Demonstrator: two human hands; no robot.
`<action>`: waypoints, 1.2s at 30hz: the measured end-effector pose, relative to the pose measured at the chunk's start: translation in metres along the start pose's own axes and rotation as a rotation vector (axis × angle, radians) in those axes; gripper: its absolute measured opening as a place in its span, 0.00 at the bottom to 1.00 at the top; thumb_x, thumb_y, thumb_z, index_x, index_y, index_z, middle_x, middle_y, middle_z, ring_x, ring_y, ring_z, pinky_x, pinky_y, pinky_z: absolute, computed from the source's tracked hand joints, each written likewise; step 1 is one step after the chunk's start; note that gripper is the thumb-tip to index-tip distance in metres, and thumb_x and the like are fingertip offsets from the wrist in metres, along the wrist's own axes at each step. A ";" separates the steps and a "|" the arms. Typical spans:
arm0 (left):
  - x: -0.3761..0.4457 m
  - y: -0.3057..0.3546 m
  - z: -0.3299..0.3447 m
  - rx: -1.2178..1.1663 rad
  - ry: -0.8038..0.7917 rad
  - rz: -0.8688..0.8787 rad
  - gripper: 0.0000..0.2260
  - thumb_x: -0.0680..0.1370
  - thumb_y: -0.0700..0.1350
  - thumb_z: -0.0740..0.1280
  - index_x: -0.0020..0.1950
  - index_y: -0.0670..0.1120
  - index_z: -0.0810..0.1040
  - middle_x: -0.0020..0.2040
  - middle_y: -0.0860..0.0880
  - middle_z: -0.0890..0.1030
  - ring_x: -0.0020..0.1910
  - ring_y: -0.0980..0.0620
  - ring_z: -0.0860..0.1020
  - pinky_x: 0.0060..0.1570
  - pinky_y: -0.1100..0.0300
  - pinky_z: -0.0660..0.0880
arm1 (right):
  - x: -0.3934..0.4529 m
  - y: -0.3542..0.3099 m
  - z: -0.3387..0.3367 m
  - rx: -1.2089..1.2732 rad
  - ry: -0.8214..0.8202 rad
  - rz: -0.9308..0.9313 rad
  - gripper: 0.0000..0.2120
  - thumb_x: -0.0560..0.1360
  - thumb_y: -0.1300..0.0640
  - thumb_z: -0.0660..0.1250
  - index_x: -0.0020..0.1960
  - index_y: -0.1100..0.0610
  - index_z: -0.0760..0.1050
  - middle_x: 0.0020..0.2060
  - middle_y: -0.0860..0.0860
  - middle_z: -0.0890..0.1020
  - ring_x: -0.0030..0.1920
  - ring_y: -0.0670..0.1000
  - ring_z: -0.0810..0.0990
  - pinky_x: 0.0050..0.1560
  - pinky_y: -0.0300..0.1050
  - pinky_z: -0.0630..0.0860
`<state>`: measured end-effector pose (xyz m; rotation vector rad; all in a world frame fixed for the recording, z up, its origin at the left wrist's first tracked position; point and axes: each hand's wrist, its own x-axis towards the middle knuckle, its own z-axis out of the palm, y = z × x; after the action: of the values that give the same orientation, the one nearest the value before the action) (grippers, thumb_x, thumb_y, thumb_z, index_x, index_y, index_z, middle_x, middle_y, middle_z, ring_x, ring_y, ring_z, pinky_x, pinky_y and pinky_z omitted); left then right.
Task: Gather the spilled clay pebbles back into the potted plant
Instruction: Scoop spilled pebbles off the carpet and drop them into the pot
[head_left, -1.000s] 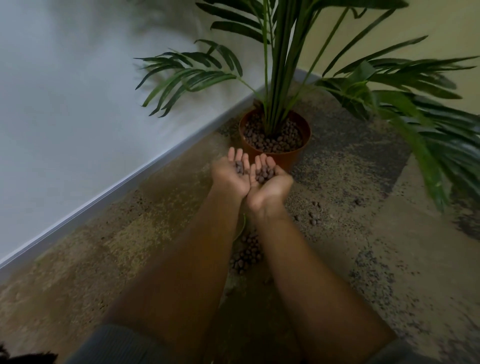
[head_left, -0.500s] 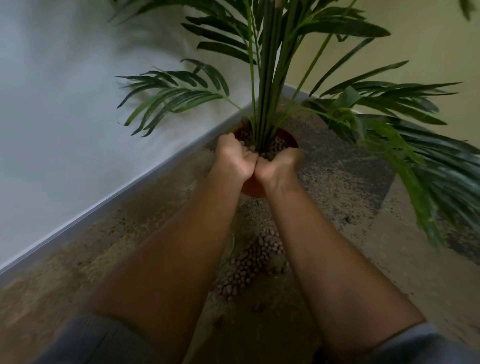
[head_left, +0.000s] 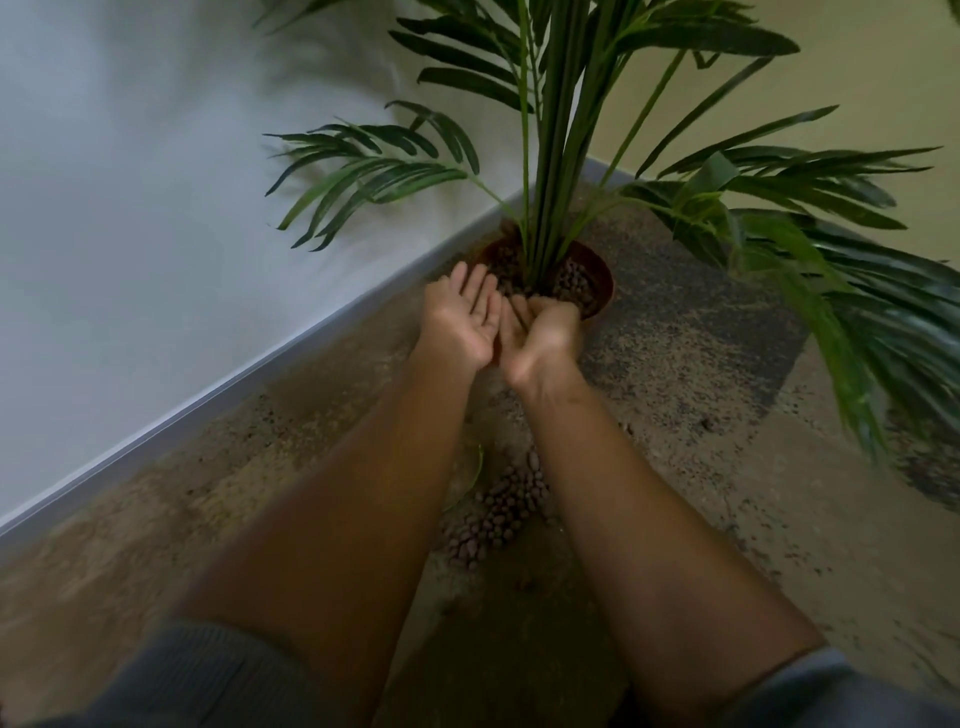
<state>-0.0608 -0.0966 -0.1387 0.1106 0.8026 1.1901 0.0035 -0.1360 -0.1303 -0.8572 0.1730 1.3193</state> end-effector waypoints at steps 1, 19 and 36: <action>-0.002 0.003 -0.007 0.029 0.030 0.015 0.20 0.83 0.49 0.48 0.68 0.48 0.72 0.65 0.48 0.77 0.51 0.54 0.77 0.52 0.61 0.71 | 0.000 0.007 -0.003 -0.062 0.005 0.019 0.12 0.79 0.63 0.54 0.54 0.64 0.75 0.57 0.59 0.79 0.54 0.54 0.80 0.59 0.44 0.77; -0.041 0.010 -0.210 1.159 0.414 0.026 0.16 0.81 0.48 0.60 0.64 0.41 0.76 0.60 0.40 0.78 0.53 0.46 0.76 0.51 0.55 0.74 | -0.007 0.110 -0.100 -2.096 -0.428 0.016 0.11 0.75 0.55 0.67 0.50 0.60 0.82 0.49 0.58 0.84 0.46 0.56 0.83 0.48 0.48 0.80; -0.080 -0.017 -0.251 1.912 0.168 0.013 0.07 0.73 0.43 0.67 0.44 0.56 0.74 0.57 0.48 0.78 0.58 0.48 0.76 0.50 0.60 0.73 | -0.028 0.110 -0.165 -2.146 -0.680 -0.437 0.06 0.76 0.58 0.67 0.52 0.54 0.81 0.58 0.53 0.76 0.58 0.53 0.75 0.58 0.41 0.69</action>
<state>-0.2113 -0.2533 -0.2887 1.5597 1.8276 0.0534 -0.0455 -0.2621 -0.2774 -1.8233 -2.1786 0.8723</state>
